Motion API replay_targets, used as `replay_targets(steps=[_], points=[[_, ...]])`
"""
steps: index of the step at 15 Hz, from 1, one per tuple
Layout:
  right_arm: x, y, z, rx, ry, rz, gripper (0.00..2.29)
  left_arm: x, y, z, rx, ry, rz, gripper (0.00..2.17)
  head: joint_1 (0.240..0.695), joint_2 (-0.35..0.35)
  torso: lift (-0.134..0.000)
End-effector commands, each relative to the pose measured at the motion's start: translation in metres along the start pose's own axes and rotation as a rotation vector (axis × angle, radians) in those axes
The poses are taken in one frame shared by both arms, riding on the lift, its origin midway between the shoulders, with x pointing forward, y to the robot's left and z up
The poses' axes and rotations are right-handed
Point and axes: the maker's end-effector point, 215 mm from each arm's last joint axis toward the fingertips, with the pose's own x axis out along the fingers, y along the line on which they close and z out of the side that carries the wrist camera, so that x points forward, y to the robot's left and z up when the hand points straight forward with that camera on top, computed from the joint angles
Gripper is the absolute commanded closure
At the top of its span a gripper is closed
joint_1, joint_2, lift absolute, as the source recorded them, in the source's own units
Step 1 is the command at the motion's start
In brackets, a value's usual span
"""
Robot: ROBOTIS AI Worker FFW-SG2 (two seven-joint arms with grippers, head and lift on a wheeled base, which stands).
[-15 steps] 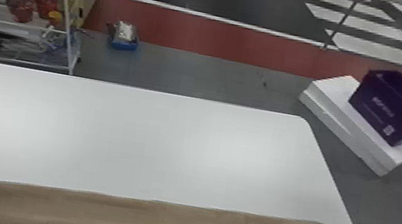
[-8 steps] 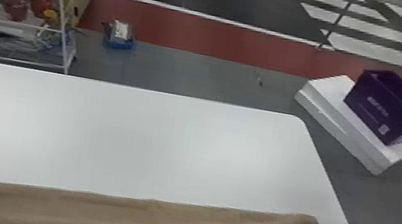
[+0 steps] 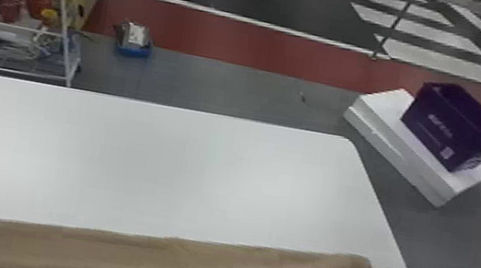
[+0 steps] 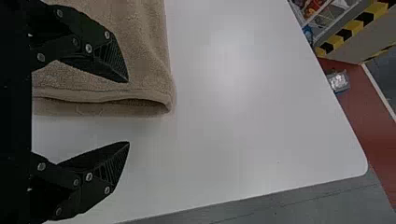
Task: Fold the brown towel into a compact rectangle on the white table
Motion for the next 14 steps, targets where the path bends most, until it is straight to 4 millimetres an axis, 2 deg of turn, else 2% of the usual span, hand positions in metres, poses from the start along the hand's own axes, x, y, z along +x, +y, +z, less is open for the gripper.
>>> replay_targets(steps=[1,3,6,7,8,10,14], points=[[0.003,0.026,0.007,0.077,-0.042,0.105,0.22,0.002,-0.005,0.004,0.000,-0.010,-0.009,0.14,0.695,-0.255,-0.124],[0.017,0.050,0.013,0.114,-0.056,0.179,0.22,0.005,-0.006,0.003,-0.008,-0.008,-0.012,0.14,0.695,-0.231,-0.124],[0.046,0.098,0.026,0.126,-0.054,0.293,0.22,0.009,-0.012,0.004,-0.024,-0.029,-0.030,0.14,0.695,-0.176,-0.124],[0.057,0.104,0.028,0.120,-0.038,0.302,0.22,0.012,-0.016,0.004,-0.032,-0.034,-0.038,0.14,0.695,-0.157,-0.124],[0.066,0.106,0.025,0.116,-0.013,0.302,0.22,0.014,-0.018,0.002,-0.035,-0.029,-0.042,0.14,0.695,-0.118,-0.124],[0.082,0.101,0.017,0.089,0.030,0.273,0.22,0.016,-0.015,-0.003,-0.042,-0.021,-0.035,0.14,0.695,-0.097,-0.124],[0.091,0.077,0.008,0.040,0.049,0.218,0.22,0.021,-0.006,-0.025,-0.094,0.046,0.004,0.10,0.695,-0.088,-0.124]])
